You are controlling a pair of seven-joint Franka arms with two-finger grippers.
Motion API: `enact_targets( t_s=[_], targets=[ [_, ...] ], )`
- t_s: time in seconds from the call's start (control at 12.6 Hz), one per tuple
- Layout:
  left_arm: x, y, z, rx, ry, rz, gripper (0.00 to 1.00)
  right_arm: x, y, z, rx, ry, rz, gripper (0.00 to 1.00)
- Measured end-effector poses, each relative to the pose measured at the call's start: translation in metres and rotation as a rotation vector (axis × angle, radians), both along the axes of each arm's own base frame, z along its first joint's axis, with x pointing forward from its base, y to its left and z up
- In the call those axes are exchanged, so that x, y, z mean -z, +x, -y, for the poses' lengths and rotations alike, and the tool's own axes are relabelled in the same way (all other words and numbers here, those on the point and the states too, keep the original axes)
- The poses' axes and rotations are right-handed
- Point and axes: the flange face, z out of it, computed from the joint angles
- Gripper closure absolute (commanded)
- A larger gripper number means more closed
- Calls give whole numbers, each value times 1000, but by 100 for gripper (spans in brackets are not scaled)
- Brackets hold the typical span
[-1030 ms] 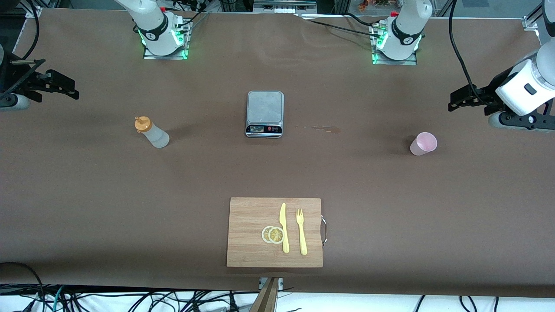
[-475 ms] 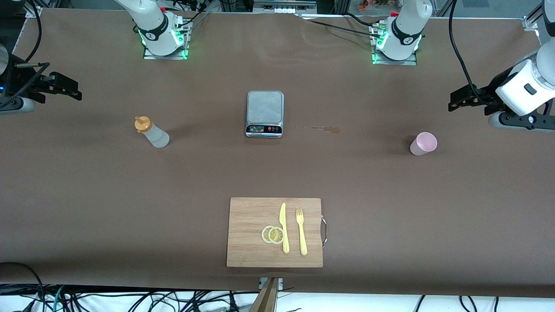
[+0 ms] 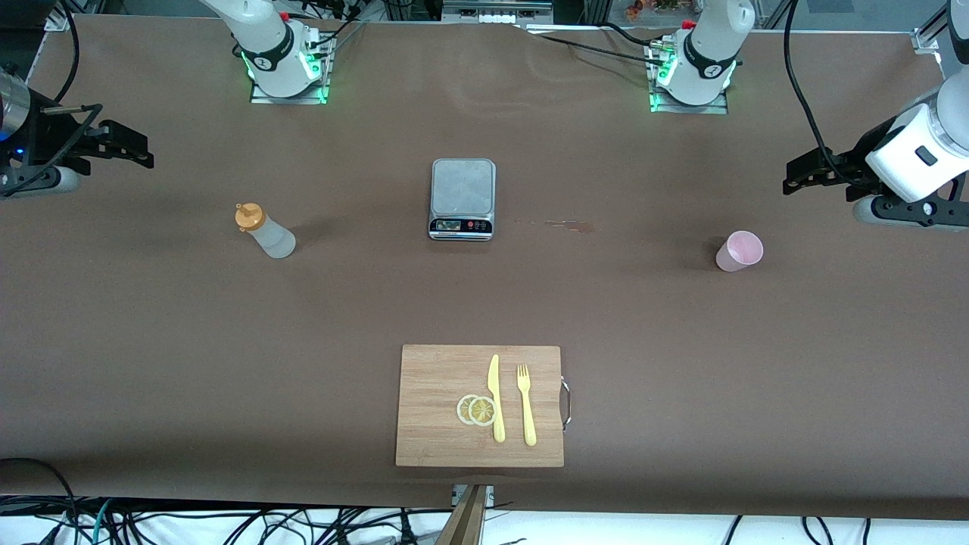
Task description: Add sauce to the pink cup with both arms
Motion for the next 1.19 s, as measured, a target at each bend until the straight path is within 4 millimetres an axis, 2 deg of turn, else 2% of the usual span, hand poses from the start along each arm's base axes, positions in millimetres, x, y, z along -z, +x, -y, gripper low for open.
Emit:
enact_targets(
  t_s=[0.16,0.71,0.87,1.19],
  targets=[
    [0,0,-1,-2,0,0,0,-6,0,-1,-2,0,5,0],
    [5,3,-8,-14,4,-9,0,-4,-4,-1,-10,1,-24,0],
    [15,7,-11,-19,5,-25,0,-4,-4,-1,-10,1,-24,0],
    [46,19,-11,-20,6,-78,0,-4,-4,-1,-10,1,-24,0]
  ],
)
